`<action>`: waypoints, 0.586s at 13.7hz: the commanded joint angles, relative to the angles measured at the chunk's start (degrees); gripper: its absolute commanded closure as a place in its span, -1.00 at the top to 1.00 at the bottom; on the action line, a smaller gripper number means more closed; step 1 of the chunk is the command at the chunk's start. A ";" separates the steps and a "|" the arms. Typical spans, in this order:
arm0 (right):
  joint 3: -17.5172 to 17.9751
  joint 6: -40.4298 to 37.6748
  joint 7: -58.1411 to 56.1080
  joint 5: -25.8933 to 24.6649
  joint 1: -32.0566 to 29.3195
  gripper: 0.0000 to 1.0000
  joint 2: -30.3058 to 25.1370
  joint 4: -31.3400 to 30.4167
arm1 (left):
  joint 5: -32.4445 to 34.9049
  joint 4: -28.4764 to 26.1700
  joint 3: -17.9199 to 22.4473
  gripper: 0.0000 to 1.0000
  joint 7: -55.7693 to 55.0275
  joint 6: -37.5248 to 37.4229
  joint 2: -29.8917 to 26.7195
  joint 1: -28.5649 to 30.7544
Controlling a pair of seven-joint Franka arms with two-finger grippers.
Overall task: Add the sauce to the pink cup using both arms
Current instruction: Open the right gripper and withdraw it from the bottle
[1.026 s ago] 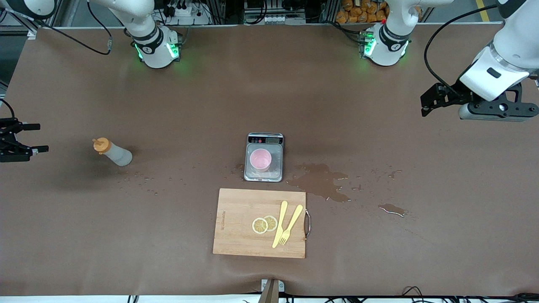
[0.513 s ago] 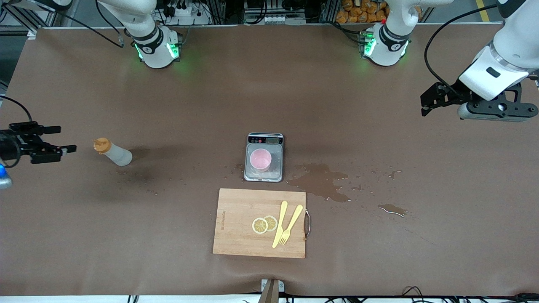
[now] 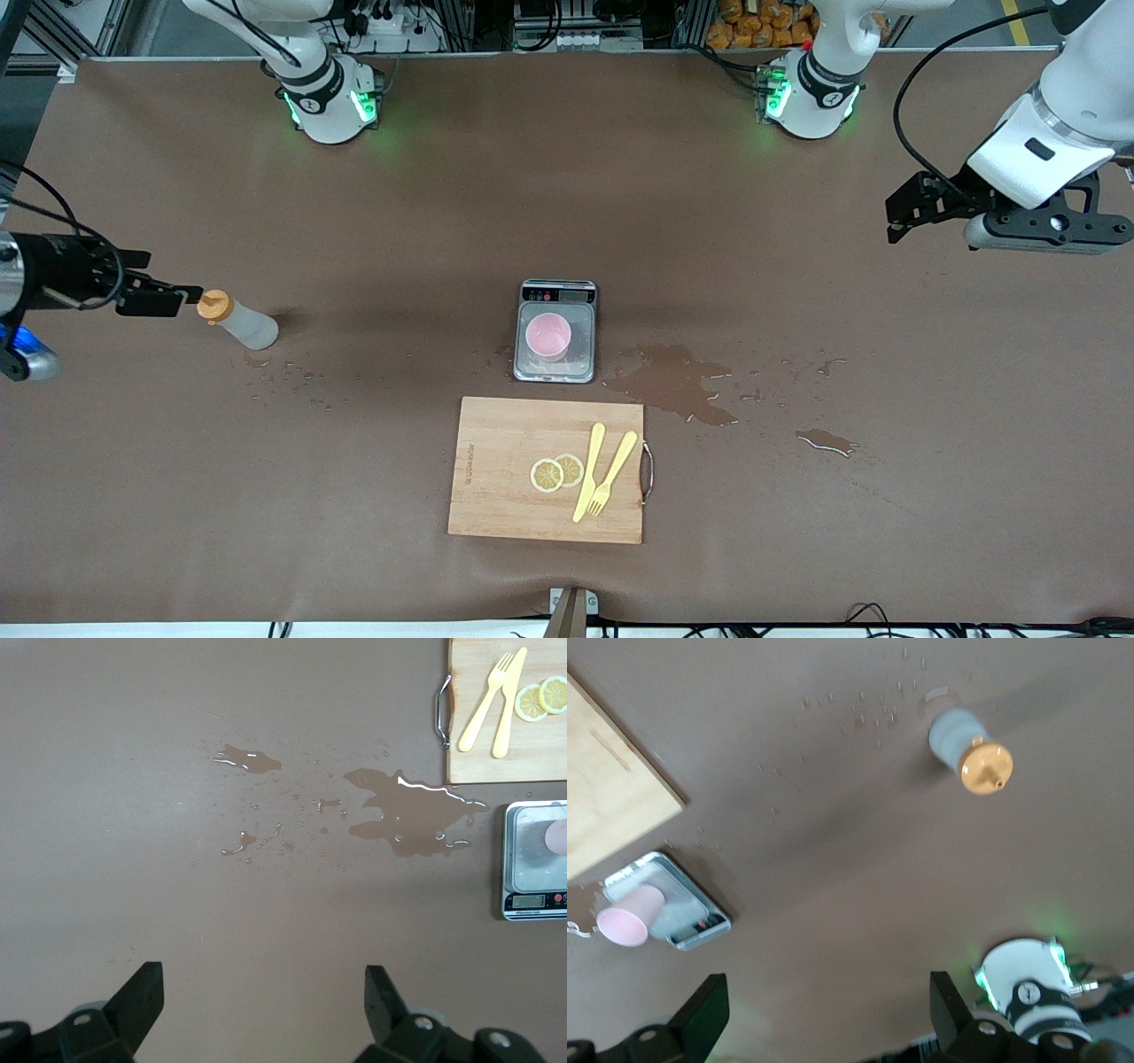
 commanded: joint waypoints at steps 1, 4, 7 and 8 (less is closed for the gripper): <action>-1.26 5.38 -1.08 -2.44 0.26 1.00 -8.19 -8.34 | 0.93 -0.13 -0.35 1.00 0.67 -1.02 -0.83 0.35; -0.56 8.39 -2.93 -5.70 0.26 1.00 -13.13 -11.79 | 0.93 -0.05 -0.35 1.00 0.67 -1.02 -0.83 0.44; -0.56 9.79 -6.61 -7.99 0.26 1.00 -15.95 -13.02 | 1.37 -0.05 -0.35 1.00 0.76 -1.02 -0.92 0.44; -0.56 11.80 -6.97 -8.51 0.26 1.00 -17.26 -14.59 | 1.37 -0.22 -0.35 1.00 0.76 -1.02 -1.27 0.44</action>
